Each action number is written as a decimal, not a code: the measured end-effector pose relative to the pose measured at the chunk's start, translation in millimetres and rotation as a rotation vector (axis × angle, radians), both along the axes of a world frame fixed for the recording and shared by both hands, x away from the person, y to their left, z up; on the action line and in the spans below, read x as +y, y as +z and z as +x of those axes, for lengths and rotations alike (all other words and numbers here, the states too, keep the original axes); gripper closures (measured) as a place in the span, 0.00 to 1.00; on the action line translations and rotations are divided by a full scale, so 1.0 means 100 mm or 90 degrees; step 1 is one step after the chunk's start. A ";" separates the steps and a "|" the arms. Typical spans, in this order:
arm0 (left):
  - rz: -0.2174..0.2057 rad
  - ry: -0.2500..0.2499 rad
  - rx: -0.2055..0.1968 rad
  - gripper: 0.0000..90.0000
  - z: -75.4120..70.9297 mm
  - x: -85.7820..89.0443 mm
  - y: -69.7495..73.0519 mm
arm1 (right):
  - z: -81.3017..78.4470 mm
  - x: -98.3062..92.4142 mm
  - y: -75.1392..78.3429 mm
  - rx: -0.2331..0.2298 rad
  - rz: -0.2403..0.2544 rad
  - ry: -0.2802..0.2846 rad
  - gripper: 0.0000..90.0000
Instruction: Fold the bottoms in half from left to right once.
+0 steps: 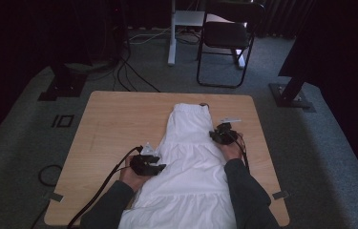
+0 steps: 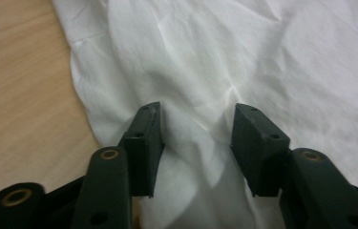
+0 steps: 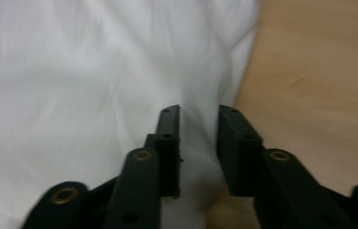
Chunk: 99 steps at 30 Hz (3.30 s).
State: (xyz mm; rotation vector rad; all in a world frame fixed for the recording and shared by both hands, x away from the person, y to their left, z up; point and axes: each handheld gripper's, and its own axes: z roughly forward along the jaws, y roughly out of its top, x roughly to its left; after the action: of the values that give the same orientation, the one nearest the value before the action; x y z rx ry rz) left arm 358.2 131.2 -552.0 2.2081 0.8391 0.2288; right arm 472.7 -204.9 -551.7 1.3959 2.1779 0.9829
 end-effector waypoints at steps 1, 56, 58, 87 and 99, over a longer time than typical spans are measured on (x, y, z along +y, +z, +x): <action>-0.002 -0.004 0.002 0.61 -0.03 0.00 0.00 | -0.02 0.03 -0.02 -0.011 -0.012 0.006 0.76; 0.031 -0.002 -0.019 0.73 -0.14 -0.03 0.01 | 0.03 0.07 0.12 0.003 0.040 -0.043 0.52; 0.032 -0.002 -0.019 0.73 -0.15 -0.03 0.01 | 0.04 0.10 0.09 0.013 0.034 -0.032 0.47; -0.159 0.092 -0.085 0.49 0.31 0.03 0.63 | -0.37 0.20 0.01 0.034 0.001 0.036 0.92; -0.053 0.111 -0.030 0.32 0.69 -0.61 0.28 | -0.36 0.16 0.00 0.036 0.017 0.041 0.92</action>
State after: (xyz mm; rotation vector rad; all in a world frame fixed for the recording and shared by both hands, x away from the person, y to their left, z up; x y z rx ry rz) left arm 427.6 70.6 -524.4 2.0467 0.9978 0.3226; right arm 436.8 -188.9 -551.7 1.3891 2.2718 1.0111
